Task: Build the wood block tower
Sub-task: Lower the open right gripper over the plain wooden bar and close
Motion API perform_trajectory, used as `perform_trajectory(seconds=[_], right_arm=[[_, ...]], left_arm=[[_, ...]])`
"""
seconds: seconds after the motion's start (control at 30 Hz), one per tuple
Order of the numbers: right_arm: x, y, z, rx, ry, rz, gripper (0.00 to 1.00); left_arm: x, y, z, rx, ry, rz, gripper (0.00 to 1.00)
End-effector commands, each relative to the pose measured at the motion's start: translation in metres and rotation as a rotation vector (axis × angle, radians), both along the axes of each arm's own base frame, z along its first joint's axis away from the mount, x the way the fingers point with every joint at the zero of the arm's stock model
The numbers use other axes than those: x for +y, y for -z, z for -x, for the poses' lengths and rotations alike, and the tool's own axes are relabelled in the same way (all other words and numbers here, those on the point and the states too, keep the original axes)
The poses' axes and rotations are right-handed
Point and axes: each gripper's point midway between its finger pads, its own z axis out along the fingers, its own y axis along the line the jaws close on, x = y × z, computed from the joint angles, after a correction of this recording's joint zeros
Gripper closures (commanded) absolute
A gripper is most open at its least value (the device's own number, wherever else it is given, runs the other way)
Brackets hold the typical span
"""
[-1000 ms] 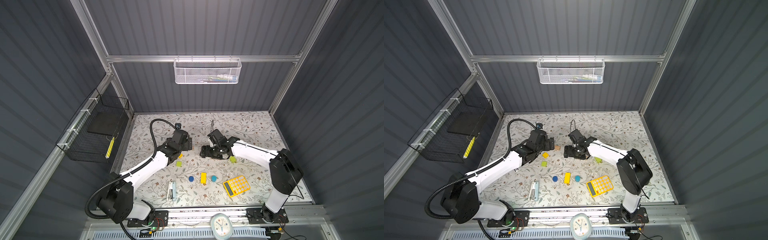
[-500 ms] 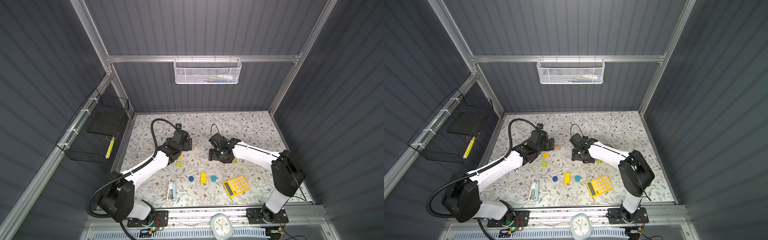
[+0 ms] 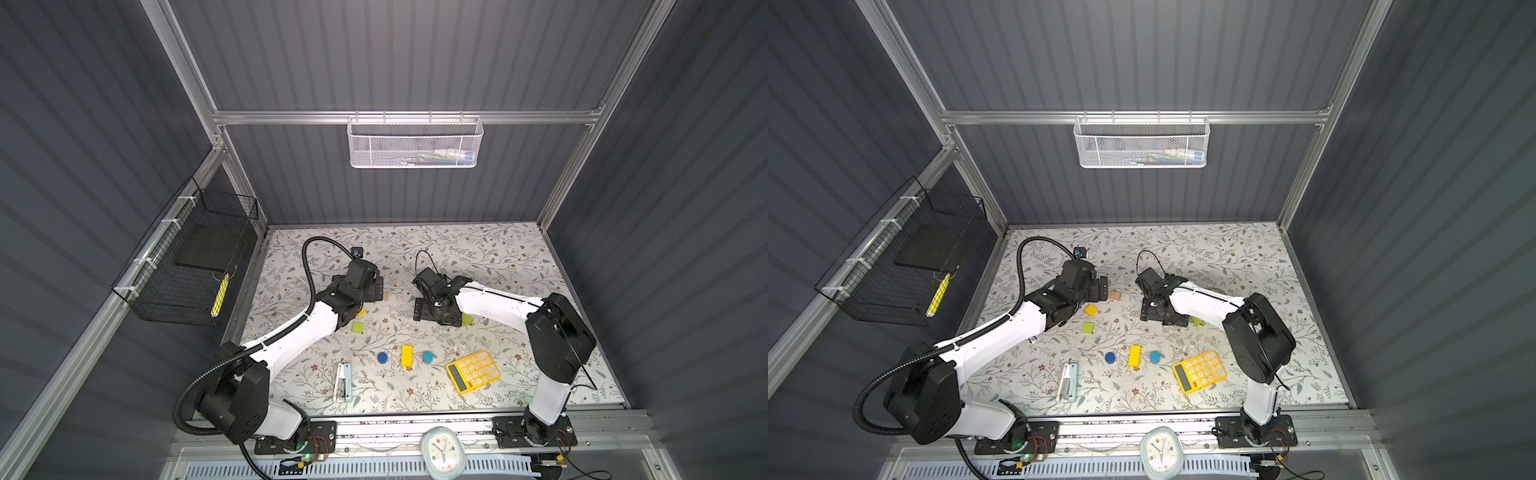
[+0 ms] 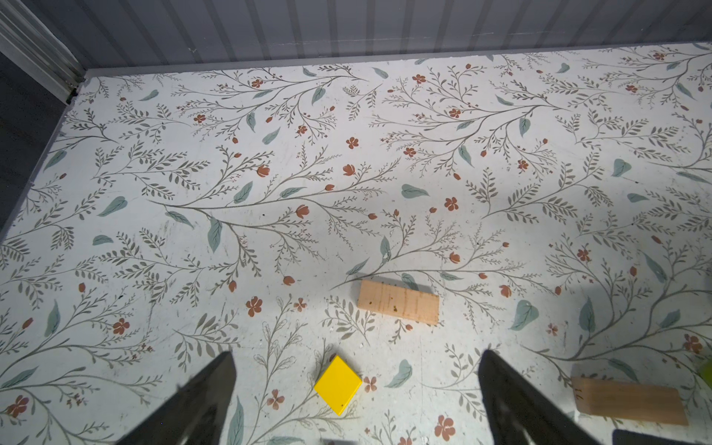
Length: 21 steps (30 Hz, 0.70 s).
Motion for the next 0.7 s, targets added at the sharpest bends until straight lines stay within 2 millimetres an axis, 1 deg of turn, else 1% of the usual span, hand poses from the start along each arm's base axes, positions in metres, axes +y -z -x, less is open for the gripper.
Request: perform_trajectory(seconds=[0.0,0.17,0.4,0.67], right_arm=[[0.005,0.002,-0.008,-0.008,0.017,0.006,0.01],[0.005,0.007,-0.012,0.001,0.025,0.038,0.01],[-0.001,0.015,-0.015,-0.005,0.054,0.07,0.01],[-0.003,0.024,-0.018,0.012,0.06,0.064,0.01]], left_arm=[[0.001,0.005,-0.001,-0.002,0.003,-0.027,0.01],[0.0,0.006,-0.002,0.003,0.006,-0.035,0.01],[0.001,0.007,-0.002,0.004,0.008,-0.041,0.01],[0.0,0.011,-0.003,0.015,0.011,-0.053,0.01]])
